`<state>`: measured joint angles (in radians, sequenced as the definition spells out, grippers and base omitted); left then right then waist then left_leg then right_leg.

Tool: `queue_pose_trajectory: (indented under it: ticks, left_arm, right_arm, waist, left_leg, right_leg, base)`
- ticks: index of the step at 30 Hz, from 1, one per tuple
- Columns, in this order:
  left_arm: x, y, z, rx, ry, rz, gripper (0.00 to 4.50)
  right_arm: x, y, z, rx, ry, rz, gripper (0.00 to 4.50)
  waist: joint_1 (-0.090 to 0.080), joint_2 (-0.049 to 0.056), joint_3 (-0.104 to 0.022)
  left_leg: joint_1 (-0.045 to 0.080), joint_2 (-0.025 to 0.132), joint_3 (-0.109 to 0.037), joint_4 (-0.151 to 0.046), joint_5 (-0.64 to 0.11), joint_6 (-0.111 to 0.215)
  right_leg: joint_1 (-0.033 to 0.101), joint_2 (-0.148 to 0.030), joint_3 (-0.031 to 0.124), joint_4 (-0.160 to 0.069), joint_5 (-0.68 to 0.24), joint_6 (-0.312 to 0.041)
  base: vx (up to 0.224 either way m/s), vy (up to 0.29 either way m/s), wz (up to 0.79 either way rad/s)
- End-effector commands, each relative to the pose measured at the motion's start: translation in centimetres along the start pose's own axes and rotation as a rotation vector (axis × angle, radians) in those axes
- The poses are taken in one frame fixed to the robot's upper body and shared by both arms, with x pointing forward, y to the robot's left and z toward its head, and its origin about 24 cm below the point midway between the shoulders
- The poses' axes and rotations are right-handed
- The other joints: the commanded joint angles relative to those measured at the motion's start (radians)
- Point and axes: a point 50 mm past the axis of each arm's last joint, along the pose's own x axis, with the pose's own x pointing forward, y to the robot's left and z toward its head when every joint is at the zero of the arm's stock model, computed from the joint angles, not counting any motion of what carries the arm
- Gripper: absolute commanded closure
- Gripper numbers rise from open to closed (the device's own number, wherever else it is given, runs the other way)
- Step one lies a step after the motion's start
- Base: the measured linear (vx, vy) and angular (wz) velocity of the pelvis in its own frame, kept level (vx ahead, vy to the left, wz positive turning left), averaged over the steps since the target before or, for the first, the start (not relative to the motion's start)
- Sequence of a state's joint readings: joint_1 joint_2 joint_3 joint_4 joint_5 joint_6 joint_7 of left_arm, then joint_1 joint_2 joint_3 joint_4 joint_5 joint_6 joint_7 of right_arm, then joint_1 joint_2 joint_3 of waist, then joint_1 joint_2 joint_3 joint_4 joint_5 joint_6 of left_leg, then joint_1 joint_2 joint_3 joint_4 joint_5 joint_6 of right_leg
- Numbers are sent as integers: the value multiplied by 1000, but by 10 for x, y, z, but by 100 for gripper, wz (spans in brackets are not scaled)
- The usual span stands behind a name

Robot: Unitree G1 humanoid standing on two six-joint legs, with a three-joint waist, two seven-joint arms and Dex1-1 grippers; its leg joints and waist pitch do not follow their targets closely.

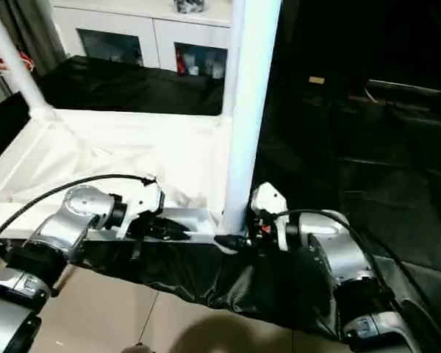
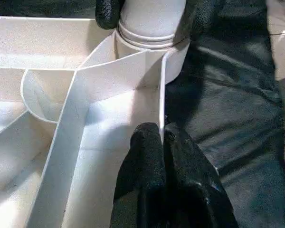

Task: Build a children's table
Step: Rotate leg to tighten

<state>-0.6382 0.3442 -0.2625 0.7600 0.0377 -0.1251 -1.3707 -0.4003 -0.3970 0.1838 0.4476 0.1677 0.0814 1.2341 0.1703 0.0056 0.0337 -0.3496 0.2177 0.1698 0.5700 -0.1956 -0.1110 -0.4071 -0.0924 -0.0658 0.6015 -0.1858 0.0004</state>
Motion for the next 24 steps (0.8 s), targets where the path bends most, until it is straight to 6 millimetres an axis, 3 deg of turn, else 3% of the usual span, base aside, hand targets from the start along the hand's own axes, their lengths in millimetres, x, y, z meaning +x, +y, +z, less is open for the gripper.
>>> queue_pose_trajectory:
  ticks: [1,8,12,17,21,24]
  left_arm:
    - [-2,7,15,32,-68,40,450]
    - [-3,5,13,26,-64,25,450]
    - [-3,6,11,21,-66,69,450]
    - [2,8,11,8,-71,162,450]
    - [14,11,13,-2,-62,247,450]
    - [28,14,18,-36,-81,312,450]
  right_arm:
    - [15,17,-6,27,20,153,154]
    - [16,20,-6,45,16,177,209]
    - [19,24,-9,72,0,176,214]
    - [27,20,-13,77,-29,56,215]
    - [36,10,-21,111,-19,-152,238]
    - [45,3,-28,193,-19,-313,244]
  waist:
    - [0,-4,-57]
    - [5,-6,-58]
    - [8,-2,-58]
    - [7,2,-56]
    - [-6,-1,-47]
    - [-13,-2,-40]
  left_leg:
    - [-1,13,8,-58,-132,76]
    - [-3,12,8,-55,-115,76]
    - [-3,12,7,-55,-117,74]
    - [-2,13,7,-58,-146,59]
    - [1,10,4,-71,-231,12]
    - [7,7,2,-78,-285,1]
  right_leg:
    - [60,-45,34,-46,-39,-257]
    - [61,-46,33,-43,-21,-259]
    - [61,-47,33,-42,-20,-257]
    - [59,-47,33,-47,-45,-254]
    - [55,-52,36,-65,-225,-205]
    - [50,-52,38,-82,-372,-155]
  base:
    - [0,0,0]
    - [0,0,0]
    - [0,0,0]
    - [0,0,0]
    - [0,0,0]
    - [0,0,0]
